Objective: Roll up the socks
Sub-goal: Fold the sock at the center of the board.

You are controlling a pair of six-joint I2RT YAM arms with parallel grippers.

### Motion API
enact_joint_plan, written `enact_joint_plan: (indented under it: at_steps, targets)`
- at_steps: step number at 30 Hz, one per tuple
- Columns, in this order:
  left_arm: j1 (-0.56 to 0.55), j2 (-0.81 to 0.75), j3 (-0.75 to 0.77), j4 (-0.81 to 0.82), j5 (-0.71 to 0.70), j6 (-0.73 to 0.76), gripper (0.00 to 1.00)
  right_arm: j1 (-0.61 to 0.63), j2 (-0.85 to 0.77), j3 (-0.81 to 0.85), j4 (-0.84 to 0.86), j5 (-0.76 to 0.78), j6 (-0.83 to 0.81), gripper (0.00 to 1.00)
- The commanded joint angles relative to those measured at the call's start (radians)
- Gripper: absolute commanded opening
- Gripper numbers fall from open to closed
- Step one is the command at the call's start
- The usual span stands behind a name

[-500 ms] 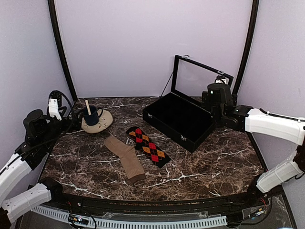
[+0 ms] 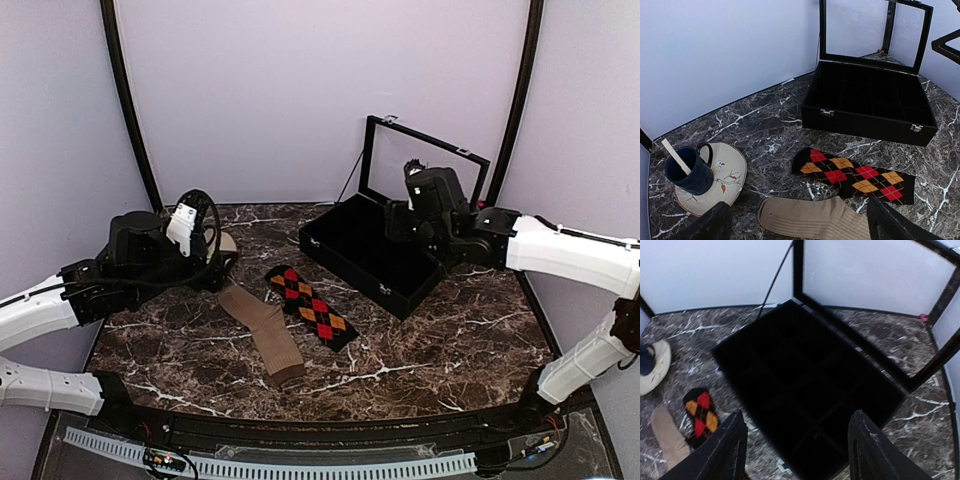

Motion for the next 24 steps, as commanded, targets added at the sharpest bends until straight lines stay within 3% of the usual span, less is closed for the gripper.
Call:
enact_joint_plan:
  at_steps: [1, 7, 15, 24]
  targets:
    - [-0.062, 0.074, 0.056, -0.115, -0.037, -0.098, 0.96, 0.117, 0.064, -0.007, -0.108, -0.088, 0.215, 0.62]
    - [-0.083, 0.143, 0.079, -0.208, -0.036, -0.208, 0.94, 0.265, 0.175, 0.028, -0.169, -0.154, 0.358, 0.63]
    - [-0.083, 0.141, 0.027, -0.310, -0.061, -0.399, 0.93, 0.429, 0.396, 0.165, -0.227, -0.324, 0.343, 0.63]
    - [-0.083, 0.073, -0.030, -0.369, -0.070, -0.591, 0.92, 0.579, 0.515, 0.234, -0.245, -0.447, 0.045, 0.58]
